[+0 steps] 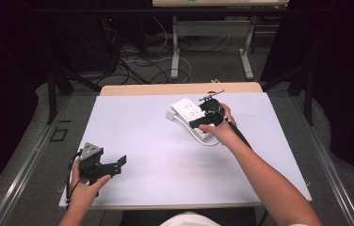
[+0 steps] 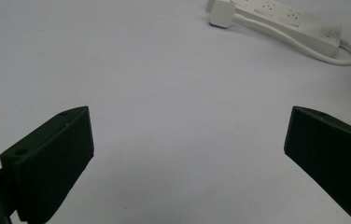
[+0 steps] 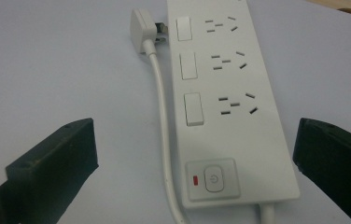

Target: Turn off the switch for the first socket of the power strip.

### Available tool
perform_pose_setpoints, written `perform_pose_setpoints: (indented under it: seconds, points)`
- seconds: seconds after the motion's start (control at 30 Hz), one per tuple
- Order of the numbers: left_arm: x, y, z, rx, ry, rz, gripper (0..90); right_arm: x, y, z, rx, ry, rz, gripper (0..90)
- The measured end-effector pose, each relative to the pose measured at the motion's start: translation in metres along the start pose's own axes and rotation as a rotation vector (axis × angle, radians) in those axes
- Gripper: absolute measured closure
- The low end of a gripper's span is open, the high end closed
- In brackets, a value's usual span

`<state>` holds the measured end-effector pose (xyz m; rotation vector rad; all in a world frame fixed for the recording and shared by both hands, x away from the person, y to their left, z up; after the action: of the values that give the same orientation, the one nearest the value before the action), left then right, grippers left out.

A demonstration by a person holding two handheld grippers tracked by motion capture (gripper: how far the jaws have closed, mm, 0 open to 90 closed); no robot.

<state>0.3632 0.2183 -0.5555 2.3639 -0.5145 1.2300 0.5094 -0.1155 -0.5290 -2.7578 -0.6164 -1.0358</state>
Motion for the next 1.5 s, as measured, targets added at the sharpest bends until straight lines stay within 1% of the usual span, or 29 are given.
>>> perform_pose_setpoints:
  seconds: [0.1,0.2,0.23,0.27,0.3,0.33,0.37,0.43,0.5,0.6,0.67,0.7,0.77,0.87,1.03,1.1,1.17,1.3,1.5]
  points:
    - [0.0,0.001,0.0,0.0,-0.001,0.001,1.2,-0.007,-0.001,-0.008,0.01,-0.015,0.009,0.0]
    - [0.0,0.001,0.0,-0.001,0.002,0.0,1.2,-0.012,-0.005,-0.017,0.031,-0.002,0.017,0.0]
    - [0.0,0.001,0.0,-0.002,0.0,0.0,1.2,-0.014,-0.004,-0.019,0.022,-0.01,0.004,0.0]
    - [0.0,0.001,0.0,-0.002,-0.001,-0.002,1.2,-0.016,-0.004,-0.022,0.014,-0.004,-0.011,0.0]
    - [0.0,0.001,0.0,-0.002,-0.001,-0.001,1.2,-0.016,-0.005,-0.024,0.012,0.018,-0.01,0.0]
    - [0.0,0.001,0.0,-0.002,-0.001,0.002,1.2,-0.017,-0.007,-0.026,0.03,0.02,-0.004,0.0]
    - [0.0,0.002,0.0,-0.003,-0.001,0.004,1.2,-0.018,-0.008,-0.029,0.037,0.024,-0.012,0.0]
    - [0.0,0.002,0.0,-0.006,0.003,0.0,1.2,-0.021,-0.01,-0.035,0.044,0.033,-0.01,0.0]
    - [0.0,0.002,0.0,-0.006,0.004,-0.006,1.2,-0.024,-0.01,-0.041,0.032,0.043,-0.021,0.0]
    - [0.001,0.002,-0.001,-0.011,0.006,-0.014,1.2,-0.028,-0.011,-0.049,0.041,0.052,-0.016,0.0]
    - [0.002,0.002,-0.002,-0.01,0.008,-0.017,1.2,-0.032,-0.011,-0.055,0.044,0.058,-0.023,0.0]
    - [0.002,0.001,-0.002,-0.008,0.018,-0.019,1.0,-0.033,-0.011,-0.058,0.042,0.067,-0.027,0.0]
    - [0.003,0.001,-0.002,-0.004,0.021,-0.025,0.5,-0.037,-0.01,-0.065,0.048,0.079,-0.025,0.0]
    - [0.003,0.0,-0.003,0.002,0.024,-0.037,0.2,-0.041,-0.009,-0.075,0.041,0.102,-0.027,0.0]
    - [0.003,-0.001,-0.004,0.005,0.027,-0.045,0.2,-0.052,-0.004,-0.089,0.017,0.126,-0.036,0.0]
    - [0.004,-0.001,-0.004,0.007,0.033,-0.047,0.2,-0.057,-0.001,-0.093,0.015,0.129,-0.029,0.0]
    - [0.004,-0.001,-0.004,0.006,0.033,-0.057,0.2,-0.062,0.002,-0.097,0.009,0.136,-0.021,0.0]
    - [0.004,-0.001,-0.005,0.007,0.035,-0.061,0.1,-0.071,0.011,-0.105,-0.002,0.151,-0.012,0.0]
    - [0.004,0.0,-0.005,0.005,0.037,-0.066,0.1,-0.086,0.026,-0.118,-0.017,0.162,0.028,0.0]
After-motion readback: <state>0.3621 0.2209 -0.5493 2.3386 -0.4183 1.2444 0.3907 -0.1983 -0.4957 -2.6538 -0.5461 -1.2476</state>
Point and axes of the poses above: each handheld gripper's, and its own axes: z roughly forward along the jaws, x roughly out of its top, y roughly to its right, the point moved 7 cm from there along z, roughly forward along the jaws, and after that the axes turned 7 degrees about -x, right-handed, at the moved point
